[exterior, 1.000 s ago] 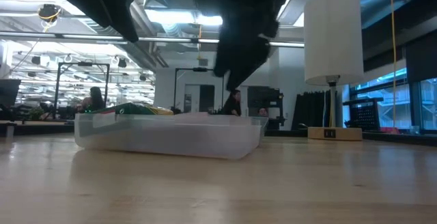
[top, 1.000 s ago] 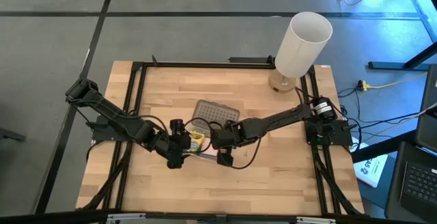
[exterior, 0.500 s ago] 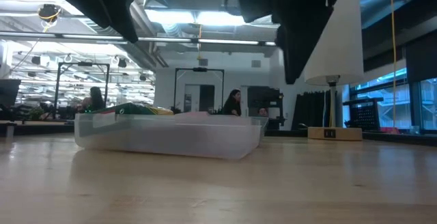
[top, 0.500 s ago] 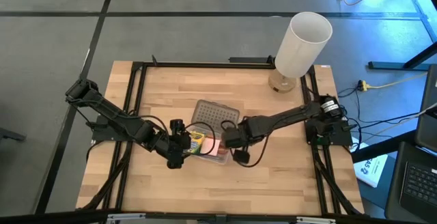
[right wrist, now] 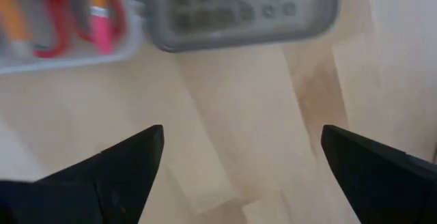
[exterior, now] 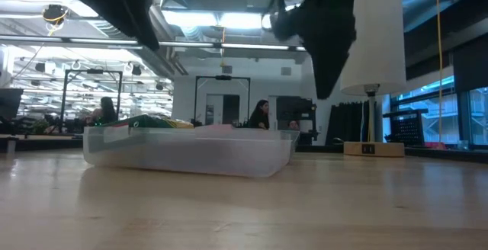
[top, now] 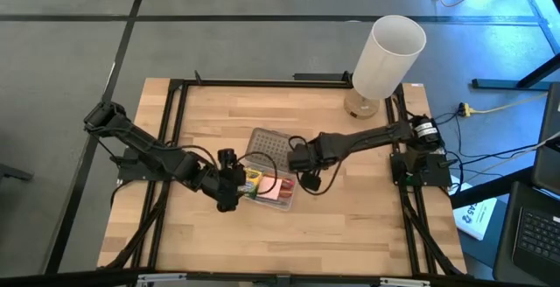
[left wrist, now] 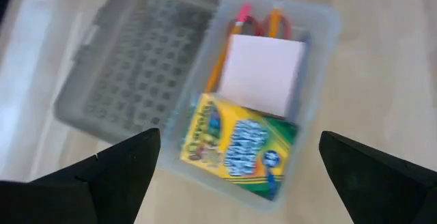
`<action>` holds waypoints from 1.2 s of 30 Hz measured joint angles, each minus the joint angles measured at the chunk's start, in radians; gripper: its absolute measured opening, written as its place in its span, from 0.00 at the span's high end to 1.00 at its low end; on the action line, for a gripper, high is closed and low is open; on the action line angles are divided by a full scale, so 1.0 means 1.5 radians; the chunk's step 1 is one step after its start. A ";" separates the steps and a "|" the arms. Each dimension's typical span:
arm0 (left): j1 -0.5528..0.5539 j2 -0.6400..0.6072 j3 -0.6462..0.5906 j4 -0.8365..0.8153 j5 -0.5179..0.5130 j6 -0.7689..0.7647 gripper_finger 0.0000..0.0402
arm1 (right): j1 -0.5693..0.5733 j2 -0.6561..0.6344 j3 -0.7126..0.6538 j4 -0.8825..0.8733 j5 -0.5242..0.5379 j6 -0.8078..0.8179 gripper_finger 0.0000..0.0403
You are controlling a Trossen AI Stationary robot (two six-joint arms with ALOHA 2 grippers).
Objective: Pack school essentials
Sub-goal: Close the black supply box
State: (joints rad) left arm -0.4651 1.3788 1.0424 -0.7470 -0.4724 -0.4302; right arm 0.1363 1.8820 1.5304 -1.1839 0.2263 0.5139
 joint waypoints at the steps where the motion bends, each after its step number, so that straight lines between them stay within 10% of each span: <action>1: 0.006 0.000 0.000 -0.009 -0.008 -0.003 0.02 | -0.008 0.000 -0.009 0.000 -0.002 -0.001 0.02; 13: 0.100 0.002 -0.060 -0.067 0.085 -0.148 0.02 | -0.094 0.001 -0.086 0.022 0.015 -0.018 0.02; 23: 0.163 0.002 -0.186 0.092 0.176 -0.215 0.02 | -0.167 0.001 -0.152 0.077 0.046 -0.036 0.02; 36: 0.185 0.008 -0.192 0.086 0.146 -0.229 0.02 | -0.209 0.001 -0.226 0.206 0.040 -0.086 0.02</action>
State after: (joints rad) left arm -0.1879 1.3903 0.7544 -0.6177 -0.2528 -0.7740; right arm -0.1765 1.8835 1.1917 -0.8743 0.2866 0.3855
